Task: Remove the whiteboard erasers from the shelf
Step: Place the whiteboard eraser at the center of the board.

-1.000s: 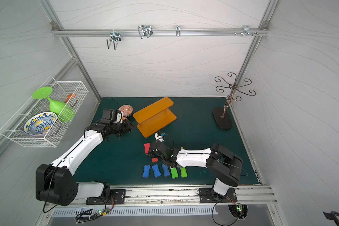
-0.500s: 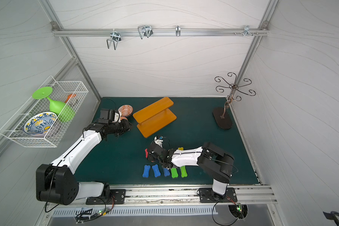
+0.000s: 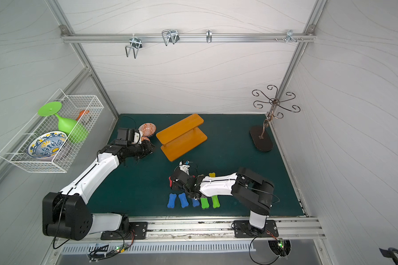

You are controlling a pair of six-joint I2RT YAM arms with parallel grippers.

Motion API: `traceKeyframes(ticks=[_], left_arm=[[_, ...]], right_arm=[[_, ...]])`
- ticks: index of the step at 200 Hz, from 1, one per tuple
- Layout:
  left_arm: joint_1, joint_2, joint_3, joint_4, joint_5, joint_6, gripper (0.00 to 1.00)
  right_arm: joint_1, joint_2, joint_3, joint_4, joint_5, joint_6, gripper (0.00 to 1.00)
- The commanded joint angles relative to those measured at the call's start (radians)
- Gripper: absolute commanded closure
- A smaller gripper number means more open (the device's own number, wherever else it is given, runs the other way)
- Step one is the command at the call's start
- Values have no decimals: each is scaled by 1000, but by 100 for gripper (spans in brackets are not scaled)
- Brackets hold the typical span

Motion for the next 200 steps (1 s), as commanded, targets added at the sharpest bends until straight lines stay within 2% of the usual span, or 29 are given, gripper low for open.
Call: traceKeyframes(ticks=[1,39,51,70,81,133,200], left_arm=[[9,11,-4,41,17,20,59],[15,8,-6,44,22,18,59],[17,6,-8,43,23,18,59],[21,1,-11,46,23,15,59],[23,0,-10,46,24,15,59],[29,-5,-14,48,29,15,59],[32,-3,-13,49,31,18,59]], right_arm=[[13,22,21,-72,4,27,100],[18,29,38,-115,-24,25,98],[19,31,42,-124,-38,21,92],[17,36,47,-132,-63,20,77],[14,42,51,-137,-83,20,73],[2,55,60,-136,-135,17,71],[7,8,87,-169,-113,-45,65]])
